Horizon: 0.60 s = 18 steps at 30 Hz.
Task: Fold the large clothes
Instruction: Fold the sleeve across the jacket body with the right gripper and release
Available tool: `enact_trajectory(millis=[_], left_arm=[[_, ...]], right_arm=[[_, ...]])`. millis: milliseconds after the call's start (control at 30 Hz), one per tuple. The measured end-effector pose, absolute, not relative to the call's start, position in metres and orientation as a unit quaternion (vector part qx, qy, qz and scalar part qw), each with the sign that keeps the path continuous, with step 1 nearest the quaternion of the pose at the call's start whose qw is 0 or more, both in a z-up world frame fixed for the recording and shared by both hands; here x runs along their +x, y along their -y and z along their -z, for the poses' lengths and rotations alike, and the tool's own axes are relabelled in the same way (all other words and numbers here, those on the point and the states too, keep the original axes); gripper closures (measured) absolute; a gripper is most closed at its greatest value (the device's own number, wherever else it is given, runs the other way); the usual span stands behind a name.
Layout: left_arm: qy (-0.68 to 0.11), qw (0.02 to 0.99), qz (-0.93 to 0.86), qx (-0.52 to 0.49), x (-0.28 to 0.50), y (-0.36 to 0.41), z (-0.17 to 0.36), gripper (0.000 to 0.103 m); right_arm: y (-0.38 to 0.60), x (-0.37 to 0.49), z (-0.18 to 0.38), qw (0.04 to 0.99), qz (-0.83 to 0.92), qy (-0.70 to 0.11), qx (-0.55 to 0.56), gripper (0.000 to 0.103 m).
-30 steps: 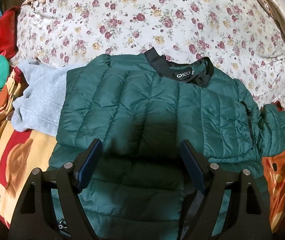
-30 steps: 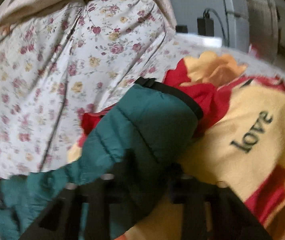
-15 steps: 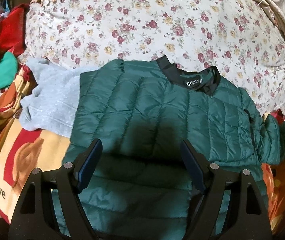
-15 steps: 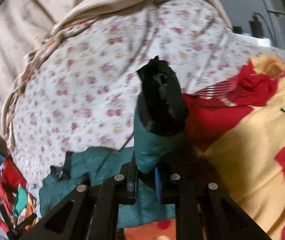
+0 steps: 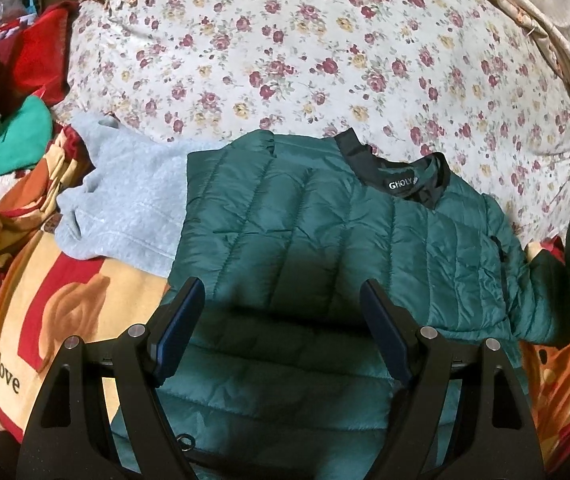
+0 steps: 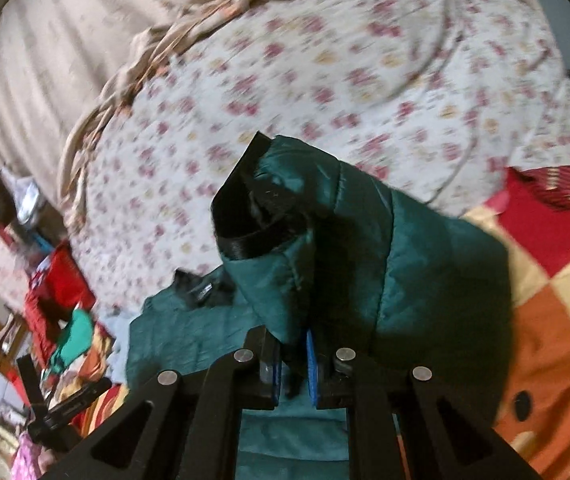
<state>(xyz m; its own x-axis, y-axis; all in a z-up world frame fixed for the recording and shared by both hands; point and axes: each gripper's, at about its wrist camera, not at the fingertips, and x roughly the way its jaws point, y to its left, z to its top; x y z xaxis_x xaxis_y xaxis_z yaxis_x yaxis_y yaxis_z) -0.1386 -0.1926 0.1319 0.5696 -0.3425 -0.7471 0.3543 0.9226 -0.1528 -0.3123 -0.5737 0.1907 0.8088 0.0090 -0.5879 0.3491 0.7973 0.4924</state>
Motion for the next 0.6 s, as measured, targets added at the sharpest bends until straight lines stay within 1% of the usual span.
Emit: enact_trajectory(millis=[333,600], left_arm=[[-0.424,0.885,0.191,-0.001,-0.135,0.184,-0.127,0.023],[-0.429,0.884,0.186,-0.014,-0.128,0.172,-0.124,0.023]], right_arm=[[0.5,-0.243,-0.173,0.897,0.008,-0.336,0.289,0.094],[0.446,-0.183,-0.132,0.875,-0.043,-0.385,0.29,0.094]])
